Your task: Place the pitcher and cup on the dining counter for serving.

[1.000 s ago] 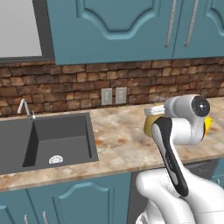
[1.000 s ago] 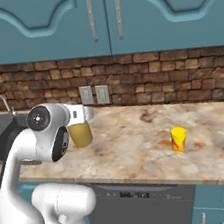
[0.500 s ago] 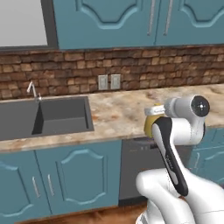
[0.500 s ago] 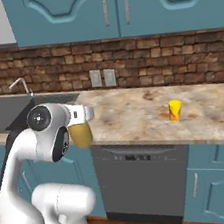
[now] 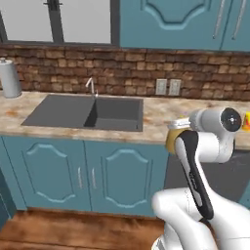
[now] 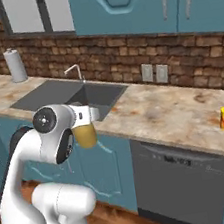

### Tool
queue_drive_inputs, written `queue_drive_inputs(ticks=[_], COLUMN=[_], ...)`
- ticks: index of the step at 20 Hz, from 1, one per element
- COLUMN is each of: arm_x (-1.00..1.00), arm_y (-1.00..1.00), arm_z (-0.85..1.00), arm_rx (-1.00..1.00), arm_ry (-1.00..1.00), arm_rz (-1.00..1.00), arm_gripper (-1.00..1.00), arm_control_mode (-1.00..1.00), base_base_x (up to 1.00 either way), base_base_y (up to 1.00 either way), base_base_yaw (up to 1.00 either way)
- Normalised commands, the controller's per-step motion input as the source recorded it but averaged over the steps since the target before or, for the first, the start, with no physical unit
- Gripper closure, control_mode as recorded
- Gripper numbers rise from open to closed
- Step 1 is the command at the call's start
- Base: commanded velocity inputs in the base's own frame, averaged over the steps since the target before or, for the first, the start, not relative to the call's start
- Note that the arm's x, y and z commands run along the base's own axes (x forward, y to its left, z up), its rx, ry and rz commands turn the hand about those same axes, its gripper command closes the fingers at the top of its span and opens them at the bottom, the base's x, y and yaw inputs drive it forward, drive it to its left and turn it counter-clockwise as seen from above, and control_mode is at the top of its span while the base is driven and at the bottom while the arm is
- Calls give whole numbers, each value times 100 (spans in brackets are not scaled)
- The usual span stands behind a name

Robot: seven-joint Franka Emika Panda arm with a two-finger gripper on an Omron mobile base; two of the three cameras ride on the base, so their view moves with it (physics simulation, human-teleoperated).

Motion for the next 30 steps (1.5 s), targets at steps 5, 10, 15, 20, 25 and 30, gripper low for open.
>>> queue_drive_inputs(ticks=[5,10,15,20,25,30], arm_x=[0,0,0,0,0,0], arm_y=[0,0,0,0,0,0], arm_z=[0,0,0,0,0,0], arm_rx=[0,0,0,0,0,0], arm_ry=[0,0,0,0,0,0], arm_rz=[0,0,0,0,0,0], arm_gripper=[100,100,100,100,100,100], arm_control_mode=[100,100,100,100,100,100], base_base_x=[-1,-33,-35,-21,-11,-7], base_base_y=[38,39,50,58,60,58], base_base_yaw=[72,74,79,82,86,86])
